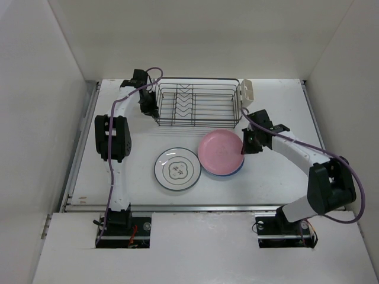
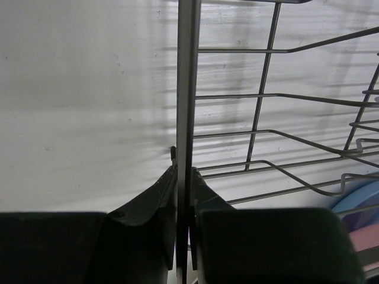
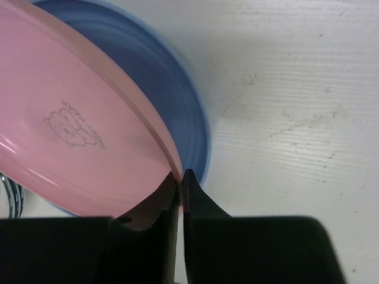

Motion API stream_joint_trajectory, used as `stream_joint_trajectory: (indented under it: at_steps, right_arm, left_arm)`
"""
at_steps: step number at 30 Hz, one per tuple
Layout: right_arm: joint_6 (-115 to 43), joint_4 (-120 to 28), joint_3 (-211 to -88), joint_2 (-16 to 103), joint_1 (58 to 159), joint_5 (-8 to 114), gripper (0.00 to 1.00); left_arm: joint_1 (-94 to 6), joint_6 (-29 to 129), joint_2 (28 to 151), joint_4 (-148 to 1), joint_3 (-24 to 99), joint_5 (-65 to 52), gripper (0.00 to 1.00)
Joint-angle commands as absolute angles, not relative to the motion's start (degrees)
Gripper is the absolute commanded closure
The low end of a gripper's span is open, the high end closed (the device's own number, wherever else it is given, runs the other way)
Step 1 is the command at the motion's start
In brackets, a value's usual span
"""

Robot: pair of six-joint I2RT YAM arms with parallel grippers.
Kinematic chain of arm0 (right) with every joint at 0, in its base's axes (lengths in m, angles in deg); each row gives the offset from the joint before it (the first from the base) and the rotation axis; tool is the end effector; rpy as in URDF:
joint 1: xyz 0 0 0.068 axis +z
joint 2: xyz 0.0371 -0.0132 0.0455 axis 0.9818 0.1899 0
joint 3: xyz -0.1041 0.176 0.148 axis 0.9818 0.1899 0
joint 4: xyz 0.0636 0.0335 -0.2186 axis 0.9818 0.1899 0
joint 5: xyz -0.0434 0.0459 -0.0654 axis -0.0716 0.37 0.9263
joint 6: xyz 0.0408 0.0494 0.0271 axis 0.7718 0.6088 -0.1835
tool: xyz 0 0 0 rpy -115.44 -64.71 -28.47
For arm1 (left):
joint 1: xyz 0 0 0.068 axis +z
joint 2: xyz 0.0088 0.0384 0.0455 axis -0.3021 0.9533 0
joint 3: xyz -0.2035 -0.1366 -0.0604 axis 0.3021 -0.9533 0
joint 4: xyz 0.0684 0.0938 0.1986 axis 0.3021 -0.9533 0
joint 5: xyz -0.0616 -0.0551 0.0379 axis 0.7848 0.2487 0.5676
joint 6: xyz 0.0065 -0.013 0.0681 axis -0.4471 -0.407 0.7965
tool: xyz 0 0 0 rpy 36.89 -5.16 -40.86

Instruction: Unload the plates from the dish rack

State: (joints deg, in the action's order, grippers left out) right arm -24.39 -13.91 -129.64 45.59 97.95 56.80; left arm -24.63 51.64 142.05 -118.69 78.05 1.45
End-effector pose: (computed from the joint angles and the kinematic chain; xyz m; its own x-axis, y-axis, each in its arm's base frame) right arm 0.2557 0.0918 0.1984 -0.8891 0.0263 -0.4569 -0.0819 0.9731 0.2155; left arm 0.4503 -0.0715 0.1998 -0.8748 -0.0544 -0.4814 0.1181 0.9398 -0.3208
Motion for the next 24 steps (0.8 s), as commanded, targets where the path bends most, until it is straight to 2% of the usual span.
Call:
stream_joint_trajectory:
  at_steps: [1, 3, 4, 5, 8, 15, 18, 21, 24]
  right_arm:
    - [-24.1, -12.3, -132.4, 47.1, 98.0, 55.6, 0.91]
    - [-24.7, -9.6, -134.1, 48.6, 98.0, 56.7, 0.73]
    - [-25.5, -7.7, -134.7, 50.2, 98.0, 57.3, 0.42]
    - [-26.1, -7.7, -135.3, 50.8, 98.0, 57.3, 0.37]
    - [-26.1, -6.3, -136.4, 49.8, 98.0, 58.5, 0.32]
    - [-24.6, -8.5, -138.8, 37.5, 98.0, 68.5, 0.15]
    - [-24.0, -11.5, -139.3, 30.9, 98.0, 72.4, 0.11]
    - [-24.0, -16.2, -135.1, 26.4, 98.0, 73.0, 0.11]
    - [-24.6, -17.0, -132.5, 27.4, 98.0, 70.3, 0.11]
  left_arm:
    - [-24.9, 49.4, 139.6, -118.2, 78.1, 4.8, 0.92]
    - [-24.9, 49.4, 139.6, -118.2, 78.1, 4.8, 0.85]
    - [-24.9, 50.0, 139.6, -118.2, 78.1, 4.8, 0.79]
    - [-24.9, 50.0, 139.6, -118.2, 78.1, 4.8, 0.76]
    - [-25.4, 50.5, 139.0, -118.2, 78.1, 4.8, 0.67]
    - [-25.4, 52.3, 137.1, -117.7, 78.1, 4.2, 0.62]
    - [-25.4, 52.9, 136.0, -117.7, 78.6, 4.2, 0.61]
    - [-25.4, 52.9, 134.6, -117.7, 78.6, 3.5, 0.6]
    - [-25.4, 53.4, 134.0, -117.7, 78.6, 3.0, 0.6]
